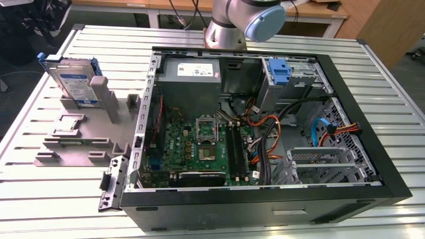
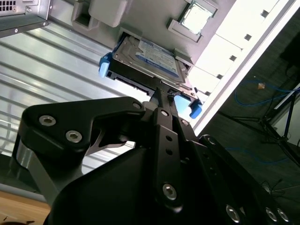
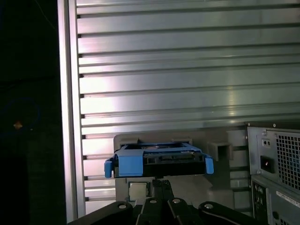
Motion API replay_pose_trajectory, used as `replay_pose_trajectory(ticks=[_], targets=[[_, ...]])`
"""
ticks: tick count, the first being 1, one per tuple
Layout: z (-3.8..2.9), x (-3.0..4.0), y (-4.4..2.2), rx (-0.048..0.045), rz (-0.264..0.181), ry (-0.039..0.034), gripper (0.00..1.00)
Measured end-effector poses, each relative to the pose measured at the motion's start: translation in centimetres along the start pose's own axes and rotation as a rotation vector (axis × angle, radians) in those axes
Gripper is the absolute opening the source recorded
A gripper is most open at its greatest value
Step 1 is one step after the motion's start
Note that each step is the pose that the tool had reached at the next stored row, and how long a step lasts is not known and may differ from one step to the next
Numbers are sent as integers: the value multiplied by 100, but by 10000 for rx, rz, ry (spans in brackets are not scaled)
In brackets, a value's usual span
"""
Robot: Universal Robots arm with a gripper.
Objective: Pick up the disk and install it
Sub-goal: 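Reach for the disk, then pick up the disk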
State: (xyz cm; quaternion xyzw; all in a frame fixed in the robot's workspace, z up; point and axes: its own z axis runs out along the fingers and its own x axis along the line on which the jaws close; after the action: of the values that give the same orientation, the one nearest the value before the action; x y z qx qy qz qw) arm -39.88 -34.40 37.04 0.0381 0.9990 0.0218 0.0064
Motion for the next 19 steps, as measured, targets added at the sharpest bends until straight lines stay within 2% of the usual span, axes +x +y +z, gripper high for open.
replay_pose_trajectory(ticks=[5, 12, 19], targets=[[8, 63, -5, -1, 0, -1, 10], [10, 206, -16, 0, 0, 0, 10], [10, 218, -17, 0, 0, 0, 10]])
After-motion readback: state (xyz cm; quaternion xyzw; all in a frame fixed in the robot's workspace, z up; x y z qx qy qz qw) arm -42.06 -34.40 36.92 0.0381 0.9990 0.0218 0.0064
